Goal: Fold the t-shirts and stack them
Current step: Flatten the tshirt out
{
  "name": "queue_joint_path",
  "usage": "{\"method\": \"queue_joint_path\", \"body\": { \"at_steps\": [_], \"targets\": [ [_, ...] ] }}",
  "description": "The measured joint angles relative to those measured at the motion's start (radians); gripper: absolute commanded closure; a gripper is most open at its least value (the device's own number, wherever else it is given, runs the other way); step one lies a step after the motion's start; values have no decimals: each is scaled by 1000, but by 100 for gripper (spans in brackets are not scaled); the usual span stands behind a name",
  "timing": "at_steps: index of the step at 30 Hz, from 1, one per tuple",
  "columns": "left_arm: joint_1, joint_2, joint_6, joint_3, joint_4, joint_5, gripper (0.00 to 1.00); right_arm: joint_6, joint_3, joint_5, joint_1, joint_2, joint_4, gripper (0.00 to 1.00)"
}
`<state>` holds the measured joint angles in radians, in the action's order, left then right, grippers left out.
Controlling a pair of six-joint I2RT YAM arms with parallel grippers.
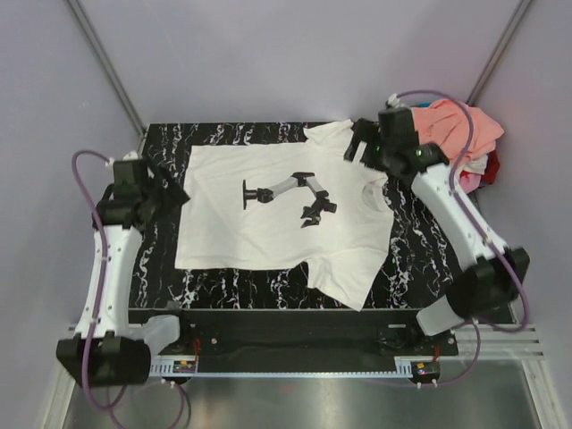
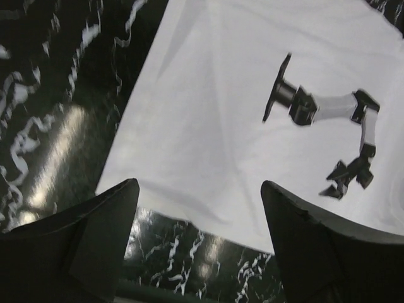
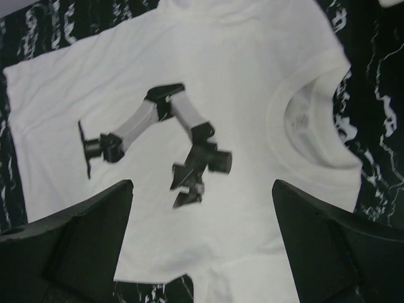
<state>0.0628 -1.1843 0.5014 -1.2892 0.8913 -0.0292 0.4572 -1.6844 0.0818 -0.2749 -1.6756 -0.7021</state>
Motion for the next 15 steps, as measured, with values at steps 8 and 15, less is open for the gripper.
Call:
{"method": "queue_joint_path", "body": {
  "at_steps": [8,15],
  "targets": [
    [33,314,201,665,-11,90,22,172,571,33,-278,484,4,4],
    [43,343,294,688,-72,70,30,257,773,30,-308,549,-47,4]
  ]
}}
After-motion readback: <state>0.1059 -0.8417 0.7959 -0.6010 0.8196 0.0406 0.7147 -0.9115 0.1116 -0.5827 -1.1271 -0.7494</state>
